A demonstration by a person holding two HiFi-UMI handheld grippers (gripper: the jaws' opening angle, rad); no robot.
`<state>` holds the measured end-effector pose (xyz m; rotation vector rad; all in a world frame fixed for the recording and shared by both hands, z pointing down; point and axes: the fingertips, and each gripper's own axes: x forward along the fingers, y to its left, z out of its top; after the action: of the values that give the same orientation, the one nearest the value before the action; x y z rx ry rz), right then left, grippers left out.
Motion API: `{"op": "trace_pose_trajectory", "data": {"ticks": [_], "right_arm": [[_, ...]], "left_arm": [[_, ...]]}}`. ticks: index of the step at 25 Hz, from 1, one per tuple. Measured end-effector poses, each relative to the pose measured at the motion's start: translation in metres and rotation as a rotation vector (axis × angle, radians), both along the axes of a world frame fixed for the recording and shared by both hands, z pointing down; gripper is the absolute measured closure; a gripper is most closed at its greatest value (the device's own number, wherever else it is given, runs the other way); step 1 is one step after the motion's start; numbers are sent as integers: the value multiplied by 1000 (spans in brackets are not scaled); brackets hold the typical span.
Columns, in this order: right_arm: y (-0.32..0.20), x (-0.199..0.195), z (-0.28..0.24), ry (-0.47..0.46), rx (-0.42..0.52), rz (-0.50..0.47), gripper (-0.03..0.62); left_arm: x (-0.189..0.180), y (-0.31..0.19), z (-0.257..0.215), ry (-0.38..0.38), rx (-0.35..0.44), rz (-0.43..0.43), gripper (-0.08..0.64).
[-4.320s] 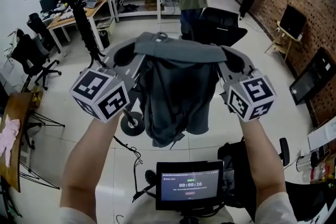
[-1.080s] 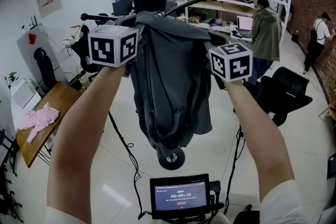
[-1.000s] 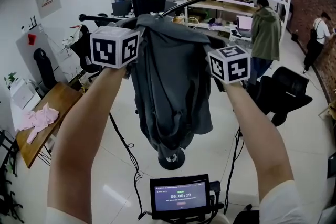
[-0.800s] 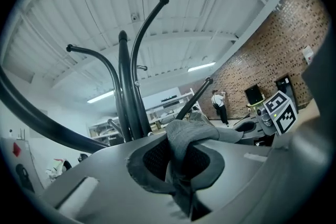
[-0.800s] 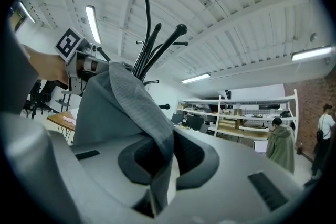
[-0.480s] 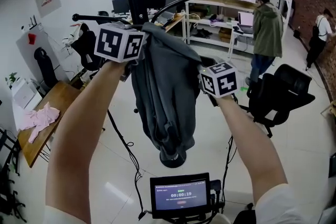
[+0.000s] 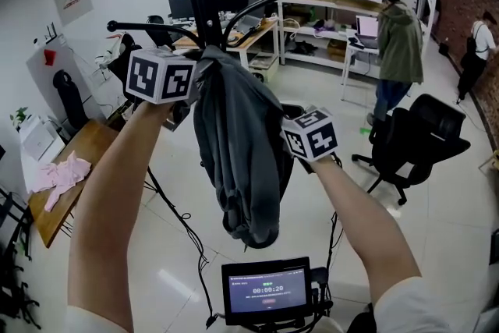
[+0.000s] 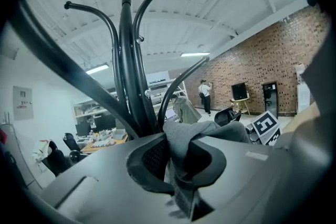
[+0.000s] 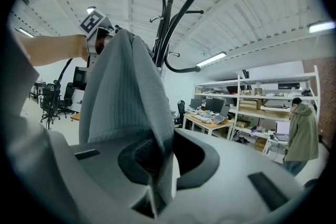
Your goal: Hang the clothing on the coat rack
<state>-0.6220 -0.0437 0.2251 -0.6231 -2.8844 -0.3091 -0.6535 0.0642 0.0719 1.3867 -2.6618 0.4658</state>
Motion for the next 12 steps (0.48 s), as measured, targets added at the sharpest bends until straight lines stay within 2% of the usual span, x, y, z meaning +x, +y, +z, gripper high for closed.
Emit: {"op": "trace_pose_trajectory", "data": {"ticks": [3, 5, 12], "right_arm": [[11, 2, 9, 21, 15, -24, 560], [14, 4, 13, 30, 16, -31, 559], [23, 8, 21, 45, 19, -36, 560]], "left_arm": [[1, 13, 25, 36, -43, 37, 504], [8, 15, 50, 67, -81, 76, 403], [31, 20, 86, 124, 91, 136, 399]]}}
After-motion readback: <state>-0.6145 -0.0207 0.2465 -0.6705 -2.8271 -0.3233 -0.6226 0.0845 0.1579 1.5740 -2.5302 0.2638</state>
